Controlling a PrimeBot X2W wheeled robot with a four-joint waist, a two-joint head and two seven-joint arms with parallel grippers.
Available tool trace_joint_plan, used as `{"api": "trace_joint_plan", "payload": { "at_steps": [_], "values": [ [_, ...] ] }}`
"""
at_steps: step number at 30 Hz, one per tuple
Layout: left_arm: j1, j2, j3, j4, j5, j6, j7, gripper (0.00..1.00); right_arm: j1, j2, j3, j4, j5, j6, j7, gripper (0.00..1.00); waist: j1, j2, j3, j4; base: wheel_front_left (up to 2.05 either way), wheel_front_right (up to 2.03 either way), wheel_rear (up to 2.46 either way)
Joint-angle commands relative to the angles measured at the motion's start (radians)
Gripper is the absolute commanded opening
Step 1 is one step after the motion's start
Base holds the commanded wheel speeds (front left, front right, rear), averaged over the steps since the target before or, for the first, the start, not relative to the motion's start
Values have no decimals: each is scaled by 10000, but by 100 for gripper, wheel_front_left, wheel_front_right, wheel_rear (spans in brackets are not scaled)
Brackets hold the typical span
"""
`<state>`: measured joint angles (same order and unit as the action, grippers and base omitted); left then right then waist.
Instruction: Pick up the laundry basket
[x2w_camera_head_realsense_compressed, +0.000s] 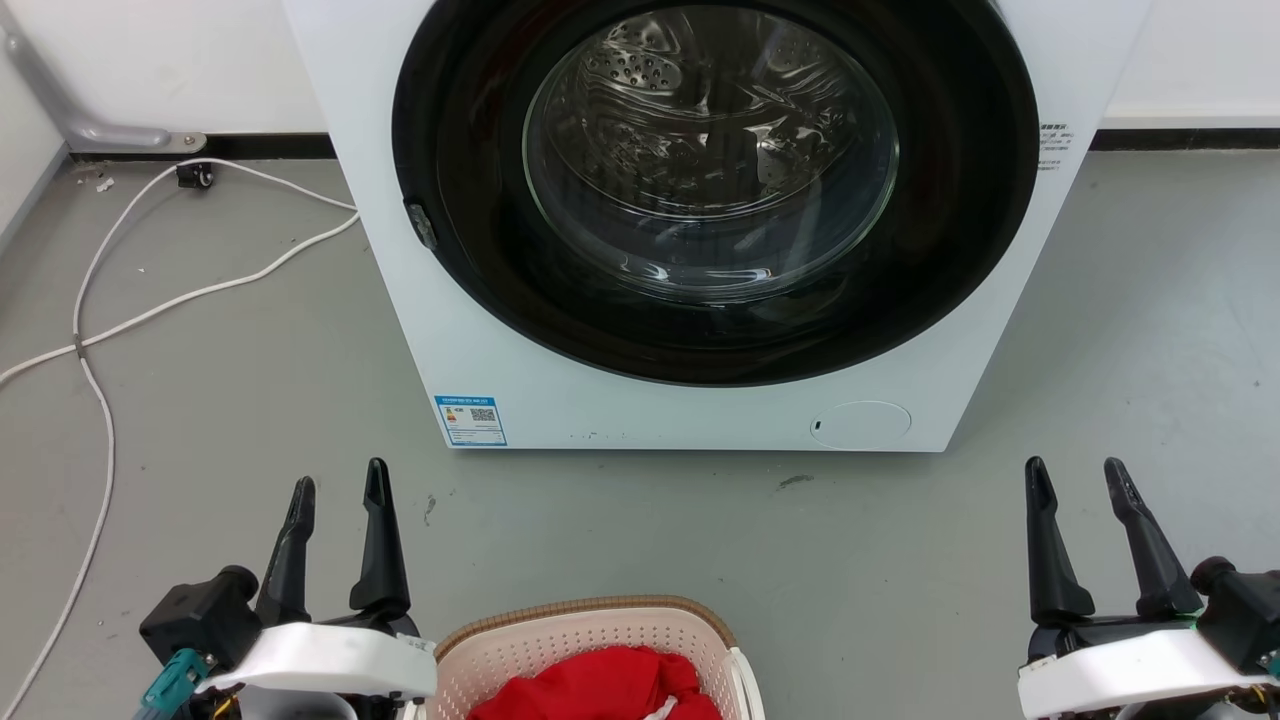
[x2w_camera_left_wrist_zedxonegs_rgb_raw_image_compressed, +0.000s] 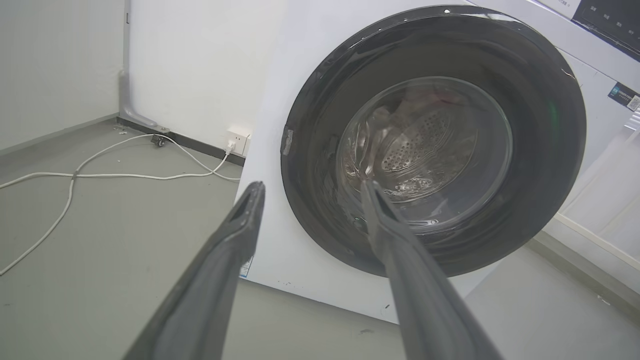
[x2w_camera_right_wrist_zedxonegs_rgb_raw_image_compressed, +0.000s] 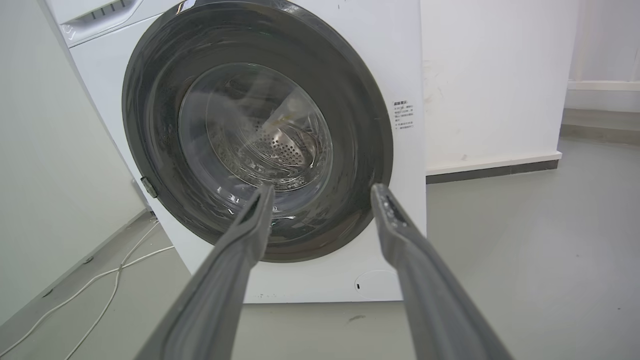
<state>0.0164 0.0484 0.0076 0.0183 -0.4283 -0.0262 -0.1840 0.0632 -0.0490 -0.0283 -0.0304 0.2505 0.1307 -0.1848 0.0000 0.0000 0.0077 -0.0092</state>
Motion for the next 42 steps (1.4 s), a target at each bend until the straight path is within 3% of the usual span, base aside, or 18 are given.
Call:
{"api": "trace_joint_plan", "payload": {
  "at_steps": [1,30,42],
  "values": [
    [56,26,-23,-150,265,23,-94,100,90,-26,10,-160,-301,1,-87,100,0,0,0,2,0,0,0],
    [358,27,-144,-483,2535,66,-694,100,448,-22,159,-583,-2879,-1,-686,100,0,0,17,41,0,0,0],
    [461,27,-139,-410,2998,84,-829,100,558,-19,76,-540,-3126,-1,-810,100,0,0,49,34,0,0,0]
  ]
}}
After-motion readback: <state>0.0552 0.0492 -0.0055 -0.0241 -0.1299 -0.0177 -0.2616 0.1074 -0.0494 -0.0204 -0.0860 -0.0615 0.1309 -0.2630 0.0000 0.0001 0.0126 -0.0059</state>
